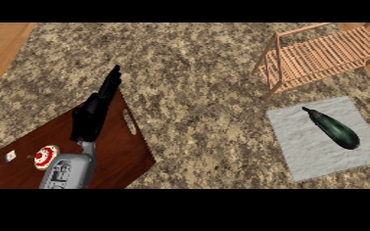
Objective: Pick the tomato from the placemat and place it in the tiered shelf
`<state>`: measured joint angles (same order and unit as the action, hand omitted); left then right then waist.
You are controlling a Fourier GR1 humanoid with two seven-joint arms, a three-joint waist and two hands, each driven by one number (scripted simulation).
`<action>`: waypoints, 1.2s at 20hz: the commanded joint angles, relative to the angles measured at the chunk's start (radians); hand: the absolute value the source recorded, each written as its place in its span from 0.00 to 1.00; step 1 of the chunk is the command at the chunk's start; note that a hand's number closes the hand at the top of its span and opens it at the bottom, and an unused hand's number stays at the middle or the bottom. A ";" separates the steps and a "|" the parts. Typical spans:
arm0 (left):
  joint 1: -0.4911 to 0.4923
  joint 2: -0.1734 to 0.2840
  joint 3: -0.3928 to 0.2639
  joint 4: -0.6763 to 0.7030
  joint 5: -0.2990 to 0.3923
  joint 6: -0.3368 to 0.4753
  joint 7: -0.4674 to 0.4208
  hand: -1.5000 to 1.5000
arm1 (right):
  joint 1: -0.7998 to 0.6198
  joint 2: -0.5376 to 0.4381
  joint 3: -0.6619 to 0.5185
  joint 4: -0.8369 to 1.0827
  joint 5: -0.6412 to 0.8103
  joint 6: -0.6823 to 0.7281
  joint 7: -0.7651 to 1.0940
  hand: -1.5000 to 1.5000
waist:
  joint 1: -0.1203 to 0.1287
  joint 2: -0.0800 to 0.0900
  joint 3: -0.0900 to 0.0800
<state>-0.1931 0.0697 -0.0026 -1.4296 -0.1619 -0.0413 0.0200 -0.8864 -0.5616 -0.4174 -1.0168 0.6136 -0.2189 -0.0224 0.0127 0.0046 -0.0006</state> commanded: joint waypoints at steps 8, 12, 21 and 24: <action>0.028 -0.023 -0.005 -0.020 -0.009 0.027 0.008 0.50 | -0.001 -0.030 -0.037 0.081 -0.052 -0.044 0.043 0.00 | -0.007 -0.004 0.001; 0.025 0.012 0.021 -0.038 0.021 -0.011 -0.003 0.50 | -0.016 -0.030 -0.069 0.048 -0.145 0.021 0.067 0.00 | -0.009 -0.006 0.000; 0.054 -0.013 -0.021 -0.081 -0.019 0.014 0.035 0.50 | -0.061 -0.116 -0.108 0.057 -0.283 0.135 0.081 0.00 | -0.006 -0.006 0.001; 0.044 -0.042 -0.037 -0.028 -0.034 0.033 -0.002 0.50 | -0.133 -0.123 -0.179 0.041 -0.359 0.123 0.155 0.00 | -0.010 -0.008 0.000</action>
<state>-0.1699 0.0550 -0.0116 -1.4442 -0.1728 -0.0318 0.0183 -0.9663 -0.6677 -0.5453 -0.9512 0.3231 -0.0970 0.0658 0.0047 -0.0004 0.0001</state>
